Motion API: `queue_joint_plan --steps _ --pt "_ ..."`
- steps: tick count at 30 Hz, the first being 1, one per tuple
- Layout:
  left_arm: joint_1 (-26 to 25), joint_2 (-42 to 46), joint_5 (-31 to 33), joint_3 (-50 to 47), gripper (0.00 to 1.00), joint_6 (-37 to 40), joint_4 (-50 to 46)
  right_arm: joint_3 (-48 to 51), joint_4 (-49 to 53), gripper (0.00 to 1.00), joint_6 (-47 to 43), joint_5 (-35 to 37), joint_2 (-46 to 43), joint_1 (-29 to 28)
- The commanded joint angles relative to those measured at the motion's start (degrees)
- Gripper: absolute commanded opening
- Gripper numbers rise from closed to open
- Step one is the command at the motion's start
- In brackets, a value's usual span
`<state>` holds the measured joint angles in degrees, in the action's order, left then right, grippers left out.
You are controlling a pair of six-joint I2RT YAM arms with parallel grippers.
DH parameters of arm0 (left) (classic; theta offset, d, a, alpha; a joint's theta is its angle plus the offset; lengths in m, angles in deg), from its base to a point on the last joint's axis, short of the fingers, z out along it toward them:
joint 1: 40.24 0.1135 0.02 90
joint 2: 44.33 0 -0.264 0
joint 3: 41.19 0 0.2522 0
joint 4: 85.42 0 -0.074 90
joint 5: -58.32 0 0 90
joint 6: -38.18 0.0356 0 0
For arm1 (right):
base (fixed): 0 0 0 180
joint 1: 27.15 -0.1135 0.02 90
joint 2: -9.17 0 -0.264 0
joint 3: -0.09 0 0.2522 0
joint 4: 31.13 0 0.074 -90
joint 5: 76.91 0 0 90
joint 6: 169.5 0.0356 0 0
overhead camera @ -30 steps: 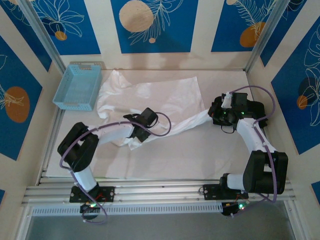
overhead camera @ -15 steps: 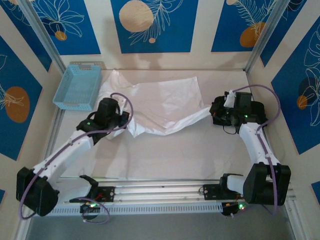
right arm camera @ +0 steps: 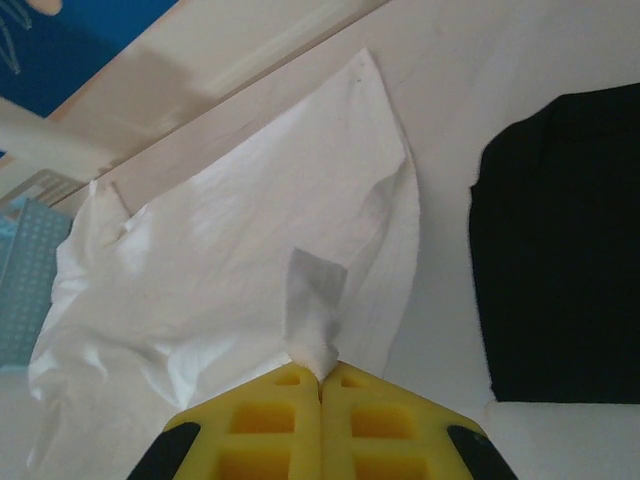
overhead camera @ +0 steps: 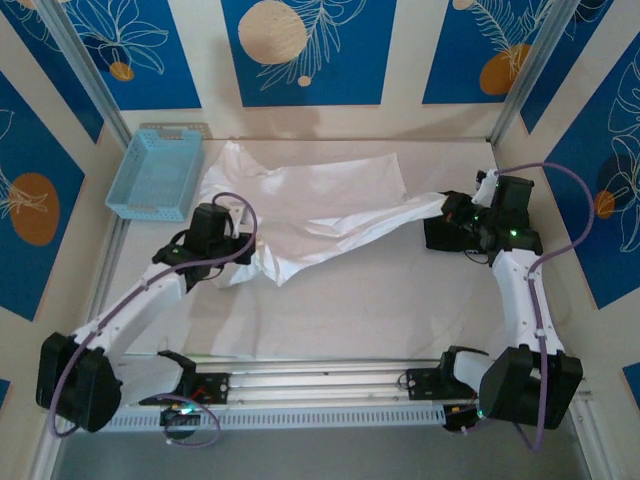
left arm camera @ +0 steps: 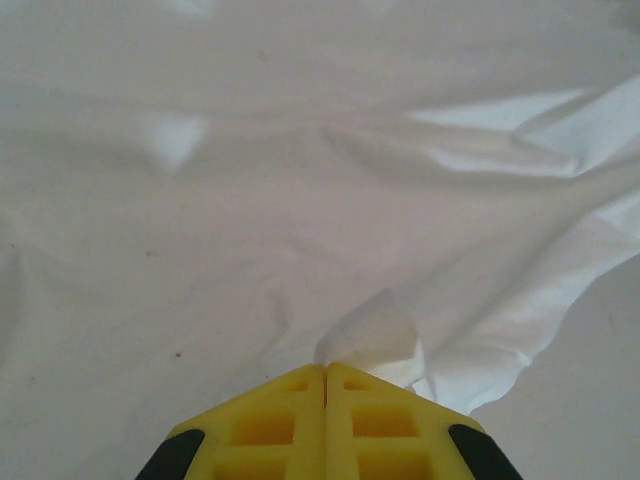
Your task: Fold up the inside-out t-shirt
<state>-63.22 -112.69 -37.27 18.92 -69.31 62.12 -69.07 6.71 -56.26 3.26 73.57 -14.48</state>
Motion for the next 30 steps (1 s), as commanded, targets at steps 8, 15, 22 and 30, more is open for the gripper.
queue_joint_plan --steps 8,15,22,30 --pt "6.2 -5.3 -8.2 -4.6 0.00 -4.5 10.4 -2.1 0.7 0.00 -0.5 1.9 4.1 2.5" --pt "8.4 7.7 -2.0 -6.6 0.00 -7.8 13.0 -1.7 -1.4 0.00 -0.2 -4.0 0.1 0.0" --pt "9.0 22.9 5.7 5.5 0.00 -4.5 7.3 -11.3 3.0 0.00 0.4 -4.8 -7.8 -0.2" --pt "9.0 25.4 10.5 31.7 0.00 5.9 -4.9 -30.1 14.5 0.00 -3.8 -1.6 -14.5 -0.1"
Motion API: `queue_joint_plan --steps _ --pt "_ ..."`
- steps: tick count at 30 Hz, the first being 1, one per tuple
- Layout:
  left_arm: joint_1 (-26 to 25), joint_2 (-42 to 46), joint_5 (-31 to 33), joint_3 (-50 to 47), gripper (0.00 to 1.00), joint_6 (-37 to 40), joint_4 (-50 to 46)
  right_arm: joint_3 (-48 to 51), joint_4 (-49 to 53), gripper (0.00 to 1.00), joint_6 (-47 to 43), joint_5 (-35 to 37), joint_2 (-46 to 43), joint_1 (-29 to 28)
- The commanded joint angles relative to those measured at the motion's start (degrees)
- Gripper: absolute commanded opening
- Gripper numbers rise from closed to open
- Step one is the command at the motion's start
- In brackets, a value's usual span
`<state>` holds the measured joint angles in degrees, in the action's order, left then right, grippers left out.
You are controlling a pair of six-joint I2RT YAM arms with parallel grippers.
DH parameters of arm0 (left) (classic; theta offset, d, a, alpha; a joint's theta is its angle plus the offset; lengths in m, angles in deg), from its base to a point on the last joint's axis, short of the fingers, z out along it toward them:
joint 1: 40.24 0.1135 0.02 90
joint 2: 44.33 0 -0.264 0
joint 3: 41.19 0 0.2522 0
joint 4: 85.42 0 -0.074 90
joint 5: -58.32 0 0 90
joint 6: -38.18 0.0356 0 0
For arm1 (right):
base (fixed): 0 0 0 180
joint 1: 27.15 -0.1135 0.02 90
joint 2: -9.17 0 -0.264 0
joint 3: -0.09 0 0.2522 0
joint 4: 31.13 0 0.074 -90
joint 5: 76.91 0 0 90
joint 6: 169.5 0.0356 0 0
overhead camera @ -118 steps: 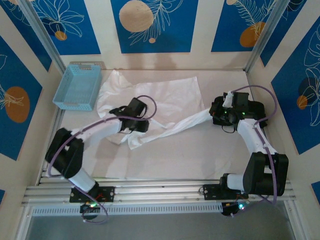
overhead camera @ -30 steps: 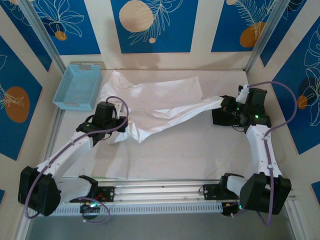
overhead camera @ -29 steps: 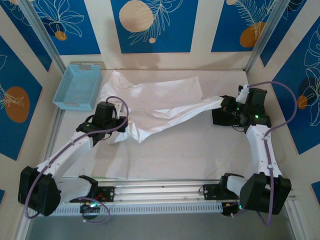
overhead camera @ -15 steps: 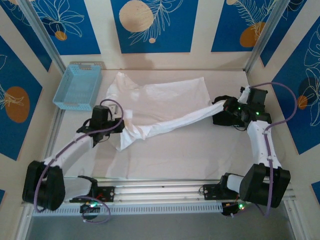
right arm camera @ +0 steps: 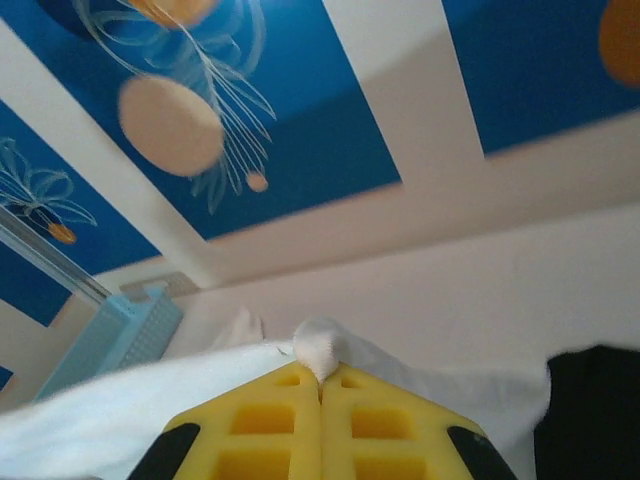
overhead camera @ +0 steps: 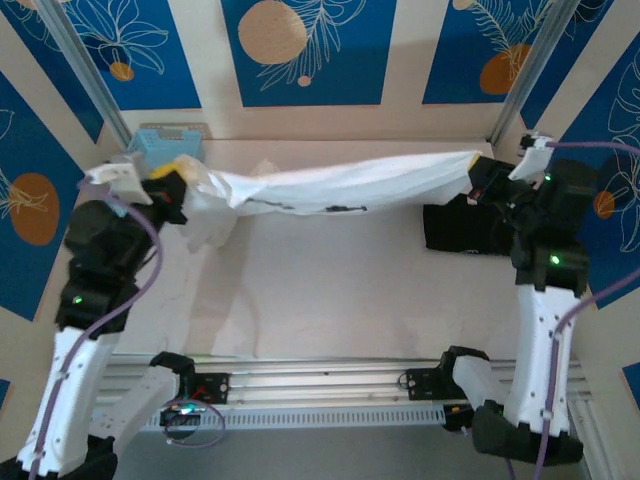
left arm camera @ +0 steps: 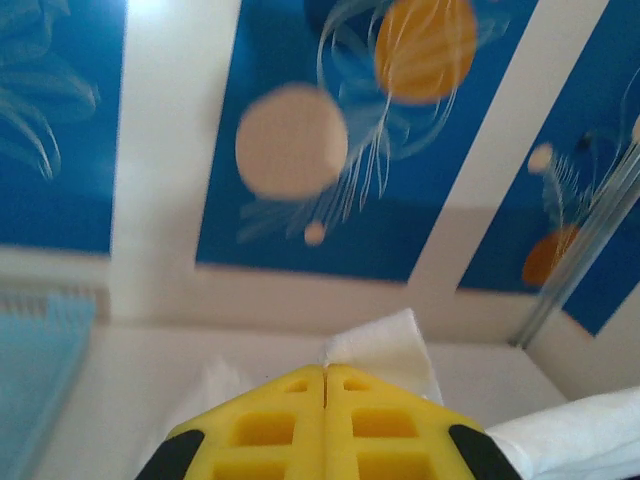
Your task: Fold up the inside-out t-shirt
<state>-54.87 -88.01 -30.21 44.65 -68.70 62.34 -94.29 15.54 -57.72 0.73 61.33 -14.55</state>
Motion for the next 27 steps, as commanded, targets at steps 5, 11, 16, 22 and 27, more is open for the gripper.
queue_joint_plan --steps 5,11,16,22,27 --pt "0.7 -2.7 6.3 20.3 0.00 10.0 -11.4 -15.9 10.2 0.00 -4.2 3.1 -4.6 0.0" --pt "0.7 -15.0 10.0 29.4 0.00 14.2 -15.4 -17.0 7.6 0.00 -4.2 3.4 -2.4 -0.1" --pt "2.9 -24.6 9.9 30.0 0.00 16.0 -10.9 -11.8 -2.2 0.00 -2.5 1.5 3.9 -0.1" --pt "10.4 -37.2 1.2 35.7 0.00 12.7 -5.9 -10.5 -13.1 0.00 -0.3 0.1 14.2 -1.0" --pt "13.8 -48.4 -4.4 47.8 0.00 9.5 -4.9 -17.2 -16.3 0.00 -0.4 0.3 24.0 -2.4"
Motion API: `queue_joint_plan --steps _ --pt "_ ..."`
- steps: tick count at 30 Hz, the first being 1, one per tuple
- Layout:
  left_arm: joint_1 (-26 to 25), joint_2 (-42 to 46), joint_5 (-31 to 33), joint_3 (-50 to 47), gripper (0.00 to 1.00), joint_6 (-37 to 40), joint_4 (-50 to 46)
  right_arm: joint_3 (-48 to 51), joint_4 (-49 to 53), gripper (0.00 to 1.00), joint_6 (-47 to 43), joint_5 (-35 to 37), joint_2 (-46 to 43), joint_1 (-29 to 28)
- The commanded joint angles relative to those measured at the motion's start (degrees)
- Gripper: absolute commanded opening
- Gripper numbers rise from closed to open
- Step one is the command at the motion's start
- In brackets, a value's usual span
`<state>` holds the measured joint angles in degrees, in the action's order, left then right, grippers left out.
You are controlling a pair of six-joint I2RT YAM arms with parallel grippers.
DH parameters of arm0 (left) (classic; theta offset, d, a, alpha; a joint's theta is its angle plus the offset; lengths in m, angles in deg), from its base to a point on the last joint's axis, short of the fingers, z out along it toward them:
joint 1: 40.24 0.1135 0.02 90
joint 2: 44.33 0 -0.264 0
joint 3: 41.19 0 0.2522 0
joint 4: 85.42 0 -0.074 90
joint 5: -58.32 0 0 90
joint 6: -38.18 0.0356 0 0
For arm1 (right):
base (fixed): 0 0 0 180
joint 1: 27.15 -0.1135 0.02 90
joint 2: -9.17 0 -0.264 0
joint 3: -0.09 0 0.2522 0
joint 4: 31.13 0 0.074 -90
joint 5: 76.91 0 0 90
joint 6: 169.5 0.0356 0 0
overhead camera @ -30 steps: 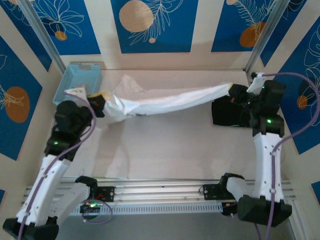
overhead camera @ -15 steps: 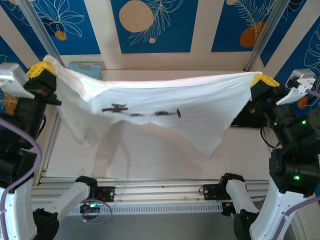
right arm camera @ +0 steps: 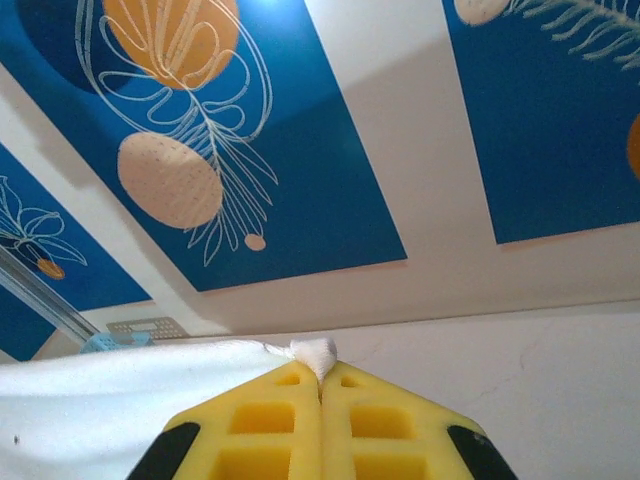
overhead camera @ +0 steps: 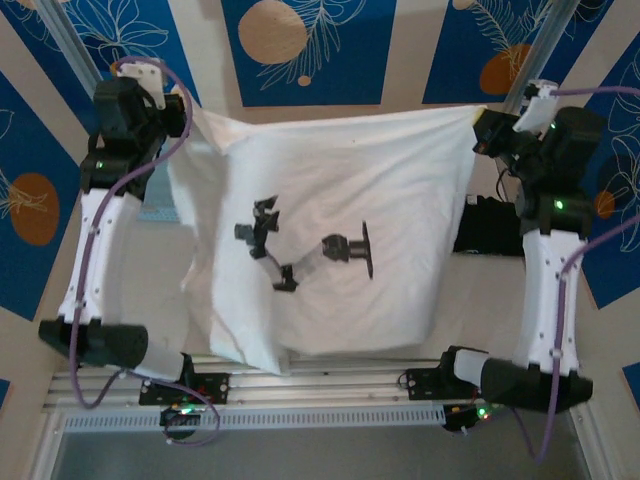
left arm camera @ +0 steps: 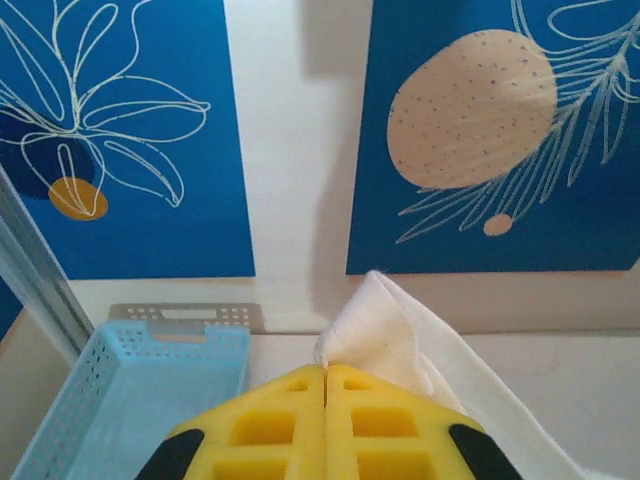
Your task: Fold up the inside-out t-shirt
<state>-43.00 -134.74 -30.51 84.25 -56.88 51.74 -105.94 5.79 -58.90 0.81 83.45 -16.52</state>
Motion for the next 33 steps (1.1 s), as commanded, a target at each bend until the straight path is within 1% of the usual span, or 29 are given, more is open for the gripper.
queue_joint_plan --steps 1,3,5,7,9,11,14,16,19,22,25,29,33 --pt "2.1 -3.4 -4.9 11.1 0.00 -2.8 5.1 -7.6 -6.3 0.00 0.9 -0.1 3.6 -0.6" --pt "2.1 -6.2 -6.2 17.6 0.00 -3.2 3.6 -12.2 -5.0 0.00 0.7 -0.6 6.2 -1.1" --pt "2.2 -7.1 -6.9 21.6 0.00 -3.5 2.9 -15.5 -3.9 0.00 0.4 -0.6 7.2 -1.6" --pt "2.2 -6.4 -7.5 23.3 0.00 -4.0 2.7 -17.8 -2.5 0.00 0.0 -0.2 7.1 -1.8" --pt "2.2 -4.4 -8.2 23.1 0.00 -4.5 2.5 -19.1 -0.6 0.00 -0.5 -0.3 6.0 -1.9" --pt "2.2 -1.3 -8.5 21.3 0.00 -4.8 2.3 -18.7 0.5 0.00 -1.1 -0.4 3.8 -1.9" --pt "2.2 6.1 -8.2 14.1 0.00 -5.0 4.5 -16.9 2.8 0.00 -2.0 -0.5 -1.2 -1.9" --pt "2.2 12.5 -7.1 8.3 0.00 -5.2 6.5 -14.7 3.4 0.00 -2.6 0.2 -5.9 -1.9" --pt "2.2 21.6 -6.4 2.1 0.00 -5.3 8.2 -12.4 5.1 0.00 -3.7 1.5 -12.8 -1.9" --pt "2.2 27.7 -6.7 1.0 0.00 -5.2 6.9 -12.1 7.1 0.00 -4.9 3.6 -18.6 -1.9" --pt "2.2 31.5 -6.8 1.4 0.00 -4.6 6.0 -12.7 8.4 0.00 -5.8 5.3 -22.7 -1.9" --pt "2.2 31.5 -6.6 4.5 0.00 -3.6 4.0 -15.7 10.6 0.00 -7.1 6.5 -24.2 -1.9" --pt "2.2 27.3 -5.9 7.4 0.00 -2.2 3.7 -16.0 10.2 0.00 -7.8 7.2 -23.3 -1.9"
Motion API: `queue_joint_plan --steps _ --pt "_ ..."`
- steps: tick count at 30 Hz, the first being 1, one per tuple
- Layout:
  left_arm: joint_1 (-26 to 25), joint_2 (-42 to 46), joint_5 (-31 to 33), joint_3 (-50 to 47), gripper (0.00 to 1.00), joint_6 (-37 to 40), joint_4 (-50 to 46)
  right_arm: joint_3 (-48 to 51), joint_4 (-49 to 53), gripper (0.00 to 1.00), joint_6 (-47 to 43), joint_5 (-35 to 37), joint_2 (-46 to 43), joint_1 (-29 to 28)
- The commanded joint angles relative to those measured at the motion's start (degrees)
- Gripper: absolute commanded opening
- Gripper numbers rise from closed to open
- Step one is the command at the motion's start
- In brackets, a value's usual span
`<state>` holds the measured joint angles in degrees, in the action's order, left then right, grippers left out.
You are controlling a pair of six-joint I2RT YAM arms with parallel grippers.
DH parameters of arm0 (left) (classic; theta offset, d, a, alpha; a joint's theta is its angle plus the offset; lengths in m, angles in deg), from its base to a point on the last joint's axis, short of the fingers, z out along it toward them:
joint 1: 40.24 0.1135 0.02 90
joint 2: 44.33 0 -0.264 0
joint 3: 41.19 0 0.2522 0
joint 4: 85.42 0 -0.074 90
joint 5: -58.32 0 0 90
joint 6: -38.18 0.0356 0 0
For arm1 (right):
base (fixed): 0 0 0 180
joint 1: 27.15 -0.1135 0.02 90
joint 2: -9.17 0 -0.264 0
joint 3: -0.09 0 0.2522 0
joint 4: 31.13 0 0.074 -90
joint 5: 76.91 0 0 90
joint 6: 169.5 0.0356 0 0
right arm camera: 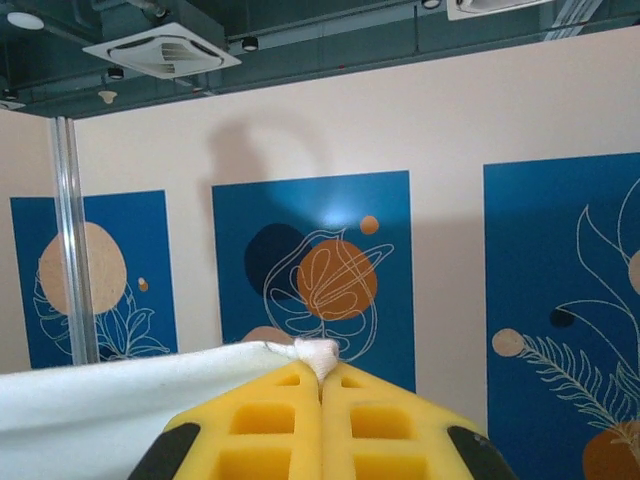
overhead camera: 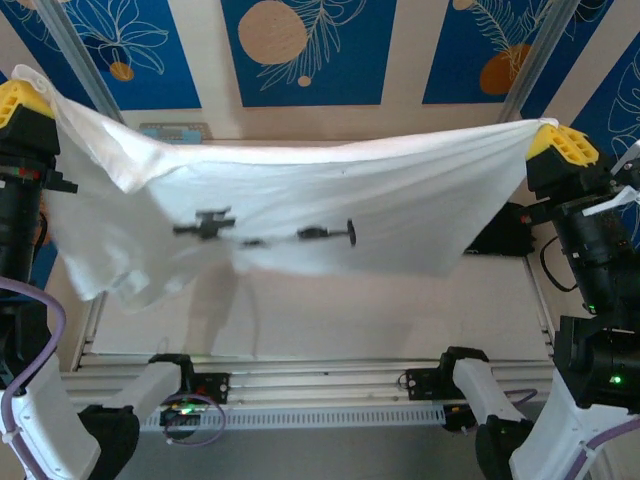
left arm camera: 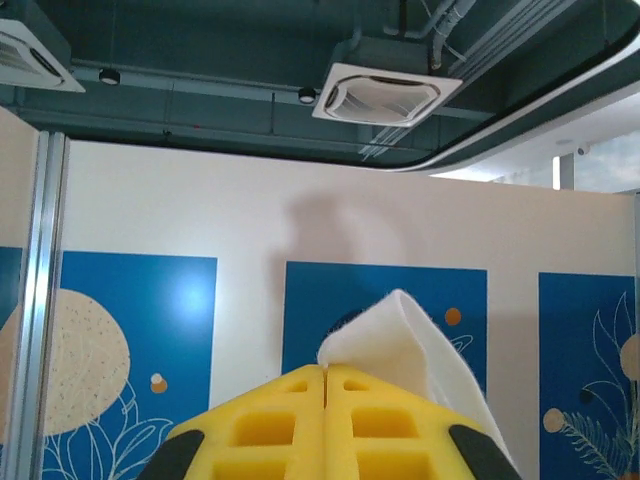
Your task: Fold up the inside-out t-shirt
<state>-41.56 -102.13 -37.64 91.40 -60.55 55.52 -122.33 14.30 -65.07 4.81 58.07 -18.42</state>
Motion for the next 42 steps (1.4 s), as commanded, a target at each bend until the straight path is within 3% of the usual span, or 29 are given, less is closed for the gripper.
queue_joint_plan --steps 1,7,11,16,17,19,20,22,25,27,29,34,40,42 --pt "0.8 -7.0 1.4 0.5 0.00 1.7 0.3 0.7 1.2 0.00 -1.7 3.2 2.6 0.0" --pt "0.7 -19.2 0.6 -1.6 0.00 2.2 4.0 6.9 -5.1 0.00 -1.3 2.5 9.2 -0.4" --pt "0.7 -28.9 -0.6 -6.4 0.00 1.8 10.6 12.7 -11.6 0.00 -2.9 5.3 16.9 -3.9" --pt "-0.3 -49.9 -2.5 -5.0 0.00 0.3 17.7 13.5 -20.0 0.00 -5.8 10.8 37.7 -9.3" --pt "-0.6 -54.6 -2.8 -2.7 0.03 0.0 18.2 11.8 -20.7 0.00 -5.8 11.4 42.7 -9.5" --pt "-1.5 -67.9 -3.3 7.6 0.18 -0.3 15.7 4.2 -19.9 0.04 -5.0 13.2 55.9 -9.8" --pt "-1.9 -73.6 -3.6 13.4 0.22 -0.5 13.4 -0.1 -18.1 0.08 -4.5 13.4 61.7 -10.0" --pt "-2.8 -87.1 -3.0 29.4 0.41 -1.0 7.4 -11.9 -11.7 0.24 -3.5 15.2 74.2 -10.2" --pt "-3.2 -96.2 -2.8 43.0 0.58 -2.3 2.5 -25.9 -1.4 0.35 -4.1 18.4 85.4 -10.5" --pt "-3.2 -93.3 -2.0 38.5 0.63 -3.1 2.6 -27.0 1.9 0.39 -5.2 19.0 85.8 -10.8" --pt "-3.2 -85.7 -1.8 26.9 0.67 -4.8 5.0 -20.2 1.4 0.41 -6.3 20.3 81.3 -11.5" --pt "-3.9 -60.8 -5.2 -15.2 0.69 -13.3 20.4 9.8 -2.0 0.43 -3.1 19.1 61.8 -13.5" --pt "-6.8 -34.5 -6.5 -53.6 0.70 -21.5 30.0 40.3 0.2 0.46 8.3 15.8 41.4 -13.4" --pt "-8.7 -27.3 -7.0 -62.4 0.70 -23.3 31.4 47.1 2.4 0.47 10.4 15.3 36.9 -12.6"
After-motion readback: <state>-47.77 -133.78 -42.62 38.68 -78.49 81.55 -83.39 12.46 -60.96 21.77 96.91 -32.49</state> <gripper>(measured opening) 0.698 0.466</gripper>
